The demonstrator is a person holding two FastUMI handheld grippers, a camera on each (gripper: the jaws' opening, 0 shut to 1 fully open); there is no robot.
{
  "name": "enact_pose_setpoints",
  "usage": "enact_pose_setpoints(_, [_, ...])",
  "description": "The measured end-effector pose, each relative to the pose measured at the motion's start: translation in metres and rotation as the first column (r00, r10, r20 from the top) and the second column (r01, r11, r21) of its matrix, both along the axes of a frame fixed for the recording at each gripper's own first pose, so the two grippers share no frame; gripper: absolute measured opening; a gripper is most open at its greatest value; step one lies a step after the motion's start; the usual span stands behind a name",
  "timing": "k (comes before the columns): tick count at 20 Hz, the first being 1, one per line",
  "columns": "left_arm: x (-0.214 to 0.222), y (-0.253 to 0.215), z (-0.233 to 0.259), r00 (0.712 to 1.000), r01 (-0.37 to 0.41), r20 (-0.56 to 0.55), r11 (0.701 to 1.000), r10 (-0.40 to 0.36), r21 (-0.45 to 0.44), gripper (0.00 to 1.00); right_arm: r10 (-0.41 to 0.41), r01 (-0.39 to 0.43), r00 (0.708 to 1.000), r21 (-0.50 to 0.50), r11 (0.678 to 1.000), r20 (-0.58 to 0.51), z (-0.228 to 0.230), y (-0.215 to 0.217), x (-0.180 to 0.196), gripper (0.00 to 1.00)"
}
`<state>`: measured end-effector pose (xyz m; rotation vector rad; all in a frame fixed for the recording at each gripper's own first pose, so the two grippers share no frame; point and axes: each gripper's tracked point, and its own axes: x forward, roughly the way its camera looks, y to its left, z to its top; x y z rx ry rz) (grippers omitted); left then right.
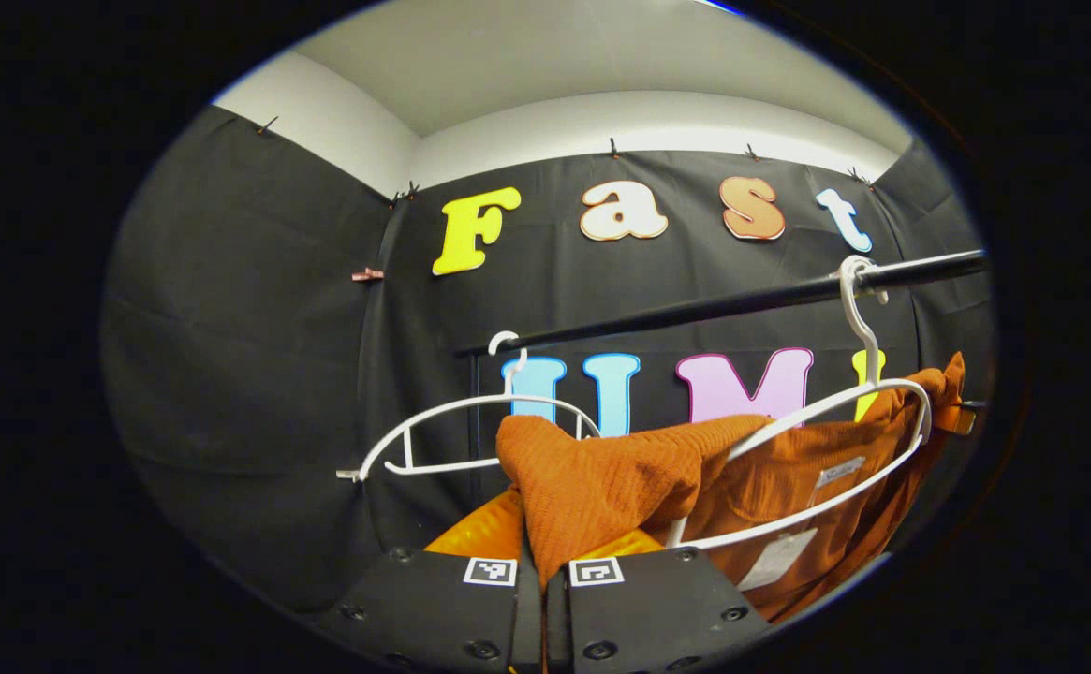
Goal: Grasp the clothes on the hanger with both hands and then place them into the laundry hamper below.
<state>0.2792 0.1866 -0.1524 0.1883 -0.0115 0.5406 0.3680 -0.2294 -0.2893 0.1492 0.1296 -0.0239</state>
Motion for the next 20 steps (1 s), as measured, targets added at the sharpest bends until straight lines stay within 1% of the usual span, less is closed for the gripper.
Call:
enact_pose_setpoints(1, [0.000,0.000,-0.001,1.000,0.013,-0.024,1.000,-0.013,0.023,0.06,0.023,-0.023,1.000,-0.009,1.000,-0.014,-0.004,0.005,0.005,0.06])
enact_pose_setpoints(2, [0.002,0.010,-0.003,0.999,0.014,-0.053,0.999,-0.012,0.043,0.06,0.045,-0.046,0.999,-0.021,0.999,-0.028,-0.009,0.012,0.008,0.06])
enact_pose_setpoints(3, [0.002,0.017,-0.005,0.998,0.015,-0.069,0.998,-0.011,0.062,0.06,0.061,-0.062,0.998,-0.033,0.998,-0.036,-0.014,0.015,0.010,0.11])
enact_pose_setpoints(5, [0.004,0.025,-0.017,0.995,0.024,-0.093,0.998,-0.018,0.059,0.06,0.074,-0.075,0.996,-0.034,0.997,-0.044,-0.022,0.018,0.008,0.11])
enact_pose_setpoints(6, [0.002,0.029,-0.027,0.995,0.025,-0.101,0.999,-0.021,0.035,0.05,0.078,-0.079,0.996,-0.024,0.997,-0.048,-0.025,0.019,0.005,0.11])
enact_pose_setpoints(9, [0.004,0.030,-0.054,0.993,0.044,-0.101,0.995,-0.052,-0.085,0.06,0.066,-0.067,0.993,-0.009,0.998,-0.099,-0.045,0.010,-0.003,0.11])
enact_pose_setpoints(10, [0.005,0.029,-0.062,0.993,0.052,-0.105,0.993,-0.063,-0.110,0.05,0.061,-0.063,0.991,-0.009,0.998,-0.122,-0.052,0.008,-0.006,0.11])
enact_pose_setpoints(12, [0.006,0.029,-0.078,0.990,0.064,-0.115,0.988,-0.080,-0.142,0.06,0.059,-0.059,0.986,0.001,0.998,-0.153,-0.063,0.006,-0.013,0.11])
enact_pose_setpoints(13, [0.008,0.030,-0.086,0.989,0.069,-0.120,0.983,-0.090,-0.172,0.06,0.066,-0.067,0.984,0.001,0.998,-0.168,-0.070,0.007,-0.016,0.11])
enact_pose_setpoints(14, [0.006,0.037,-0.096,0.989,0.051,-0.128,0.976,-0.080,-0.211,0.07,0.067,-0.070,0.980,-0.005,0.998,-0.186,-0.077,0.009,-0.020,0.11])
enact_pose_setpoints(16, [0.003,0.040,-0.122,0.986,0.035,-0.145,0.950,-0.084,-0.311,0.07,0.082,-0.083,0.972,0.004,0.997,-0.221,-0.094,0.014,-0.029,0.11])
enact_pose_setpoints(18, [-0.006,0.035,-0.147,0.980,0.015,-0.182,0.943,-0.080,-0.333,0.07,0.076,-0.075,0.962,0.011,0.997,-0.264,-0.112,0.017,-0.043,0.11])
enact_pose_setpoints(20, [-0.014,0.016,-0.173,0.966,0.016,-0.237,0.939,-0.104,-0.343,0.06,0.081,-0.075,0.943,0.030,0.997,-0.322,-0.134,0.027,-0.058,0.11])
